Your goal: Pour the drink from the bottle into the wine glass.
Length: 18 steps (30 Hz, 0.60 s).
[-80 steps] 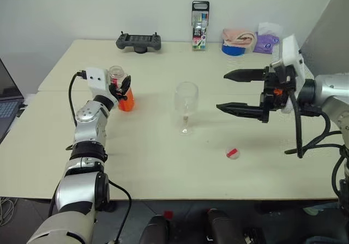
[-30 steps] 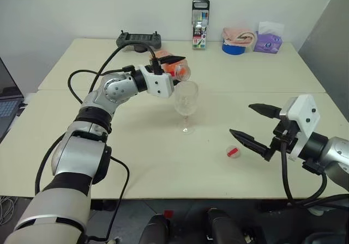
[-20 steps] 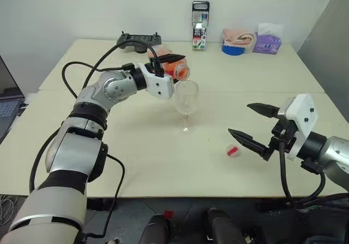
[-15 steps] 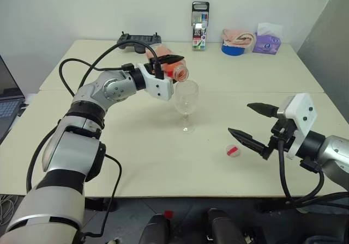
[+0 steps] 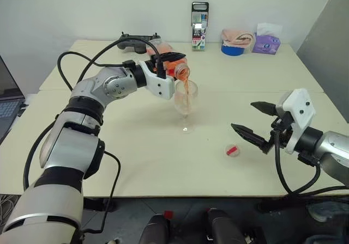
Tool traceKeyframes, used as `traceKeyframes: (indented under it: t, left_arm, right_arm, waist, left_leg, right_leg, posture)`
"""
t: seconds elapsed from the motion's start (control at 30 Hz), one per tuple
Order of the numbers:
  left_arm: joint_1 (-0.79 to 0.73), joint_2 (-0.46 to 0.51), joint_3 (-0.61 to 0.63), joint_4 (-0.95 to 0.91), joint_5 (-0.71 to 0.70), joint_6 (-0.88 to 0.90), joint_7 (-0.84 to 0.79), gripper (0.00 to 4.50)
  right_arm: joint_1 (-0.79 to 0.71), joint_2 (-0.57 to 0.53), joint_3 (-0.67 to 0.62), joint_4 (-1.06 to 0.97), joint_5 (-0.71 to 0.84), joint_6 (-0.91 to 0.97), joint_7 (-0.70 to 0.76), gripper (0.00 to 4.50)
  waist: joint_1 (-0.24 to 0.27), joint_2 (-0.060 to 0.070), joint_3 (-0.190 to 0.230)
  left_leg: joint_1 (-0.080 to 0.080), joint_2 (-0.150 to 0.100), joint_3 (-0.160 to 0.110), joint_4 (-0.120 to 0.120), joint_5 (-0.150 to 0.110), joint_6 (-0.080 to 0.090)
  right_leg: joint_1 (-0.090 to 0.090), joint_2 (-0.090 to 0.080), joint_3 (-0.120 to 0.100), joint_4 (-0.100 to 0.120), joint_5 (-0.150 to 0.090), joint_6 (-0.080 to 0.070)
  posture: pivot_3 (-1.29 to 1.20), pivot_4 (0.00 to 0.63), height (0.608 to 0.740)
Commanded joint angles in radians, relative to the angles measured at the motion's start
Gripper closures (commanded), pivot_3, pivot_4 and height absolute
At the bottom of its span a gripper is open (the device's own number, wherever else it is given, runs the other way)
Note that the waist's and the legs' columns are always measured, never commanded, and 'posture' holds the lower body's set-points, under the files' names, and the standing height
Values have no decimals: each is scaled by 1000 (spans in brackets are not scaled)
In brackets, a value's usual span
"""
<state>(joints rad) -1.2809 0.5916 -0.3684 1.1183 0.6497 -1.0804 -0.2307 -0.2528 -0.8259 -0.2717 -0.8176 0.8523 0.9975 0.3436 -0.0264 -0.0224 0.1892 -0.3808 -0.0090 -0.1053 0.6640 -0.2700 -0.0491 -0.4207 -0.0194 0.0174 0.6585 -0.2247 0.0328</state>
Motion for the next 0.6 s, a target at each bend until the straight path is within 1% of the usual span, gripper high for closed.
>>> traceKeyframes:
  t: [0.03, 0.3, 0.6]
  left_arm:
    - [-47, 25, -2, -2, -1, -4, 25, 2365]
    - [-45, 39, -9, -1, 10, -15, 69, 2365]
    - [-54, 47, -33, 4, 49, -15, 113, 2365]
  right_arm:
    - [-21, -6, -5, -12, 16, 5, -10, 0]
    - [-33, -13, -10, -2, 32, 28, -15, 0]
    - [-85, -11, 4, 5, 100, 35, -19, 0]
  waist:
    - [0, 0, 0]
    - [0, 0, 0]
    - [0, 0, 0]
  left_leg:
    - [0, 0, 0, 0, 0, 0]
    - [0, 0, 0, 0, 0, 0]
    - [0, 0, 0, 0, 0, 0]
  right_leg:
    - [0, 0, 0, 0, 0, 0]
    - [0, 0, 0, 0, 0, 0]
    - [0, 0, 0, 1, 0, 0]
  posture:
    - [0, 150, 740]
    - [0, 150, 740]
    - [0, 150, 740]
